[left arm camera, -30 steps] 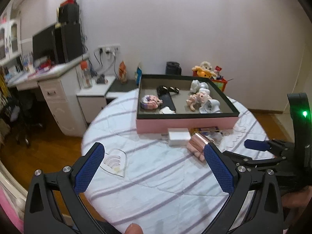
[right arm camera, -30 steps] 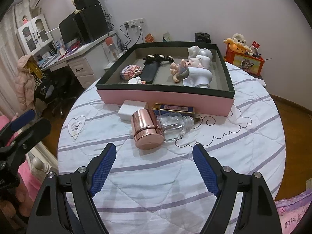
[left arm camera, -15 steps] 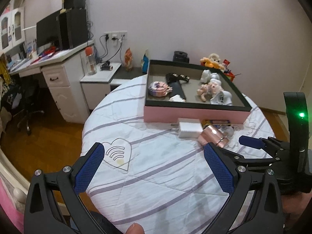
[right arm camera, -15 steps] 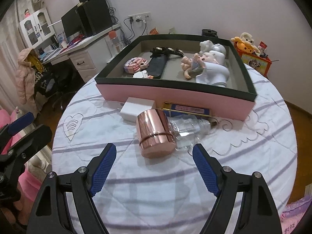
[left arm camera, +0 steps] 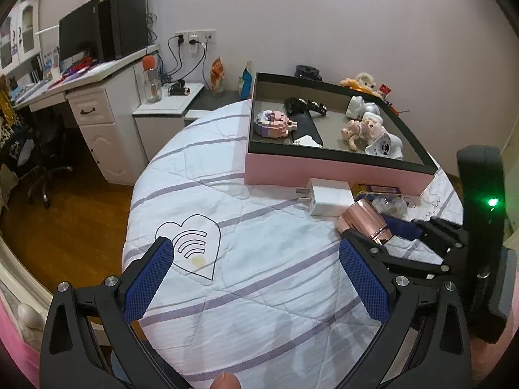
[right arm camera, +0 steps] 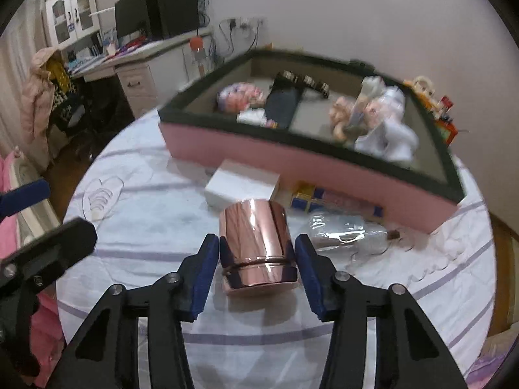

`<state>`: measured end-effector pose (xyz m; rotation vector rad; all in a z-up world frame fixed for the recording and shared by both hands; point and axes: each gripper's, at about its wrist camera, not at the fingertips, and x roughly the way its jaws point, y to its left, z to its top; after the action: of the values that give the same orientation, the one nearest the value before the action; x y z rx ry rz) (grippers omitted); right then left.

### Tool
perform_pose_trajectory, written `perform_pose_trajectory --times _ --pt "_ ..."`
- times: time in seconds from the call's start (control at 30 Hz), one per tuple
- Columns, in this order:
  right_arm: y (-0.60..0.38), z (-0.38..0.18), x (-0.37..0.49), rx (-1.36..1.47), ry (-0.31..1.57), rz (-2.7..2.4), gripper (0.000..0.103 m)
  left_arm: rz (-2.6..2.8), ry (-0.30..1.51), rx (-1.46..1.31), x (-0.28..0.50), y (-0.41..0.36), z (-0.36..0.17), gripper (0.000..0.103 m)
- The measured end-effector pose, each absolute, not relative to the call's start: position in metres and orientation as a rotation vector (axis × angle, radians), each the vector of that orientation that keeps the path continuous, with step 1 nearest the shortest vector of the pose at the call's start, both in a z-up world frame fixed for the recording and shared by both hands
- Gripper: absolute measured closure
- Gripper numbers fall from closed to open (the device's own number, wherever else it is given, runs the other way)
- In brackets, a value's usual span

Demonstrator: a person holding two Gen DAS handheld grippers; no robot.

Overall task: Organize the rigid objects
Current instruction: 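Lift the cup with the right gripper while the left grasps the white charger block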

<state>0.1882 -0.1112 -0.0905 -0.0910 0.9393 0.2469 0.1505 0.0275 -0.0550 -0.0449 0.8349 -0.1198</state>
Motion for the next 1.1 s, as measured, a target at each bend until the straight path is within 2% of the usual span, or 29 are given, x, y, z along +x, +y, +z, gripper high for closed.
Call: perform_pose_trajectory --times 0.33,0.67,1.1 --pt "-0.142 -0.092 0.177 0.057 0.957 0.282 0.055 -0.118 0.839 -0.043 0.158 0.026 -0.058 0.0" --pt "-0.174 -0.069 0.157 0.134 0.908 0.284 0.055 -0.165 0.827 0.007 0.179 -0.01 -0.06 0.0" --pt "-0.22 -0.069 0.163 0.187 0.888 0.22 0.055 -0.201 0.908 0.067 0.226 -0.059 -0.097 0.0"
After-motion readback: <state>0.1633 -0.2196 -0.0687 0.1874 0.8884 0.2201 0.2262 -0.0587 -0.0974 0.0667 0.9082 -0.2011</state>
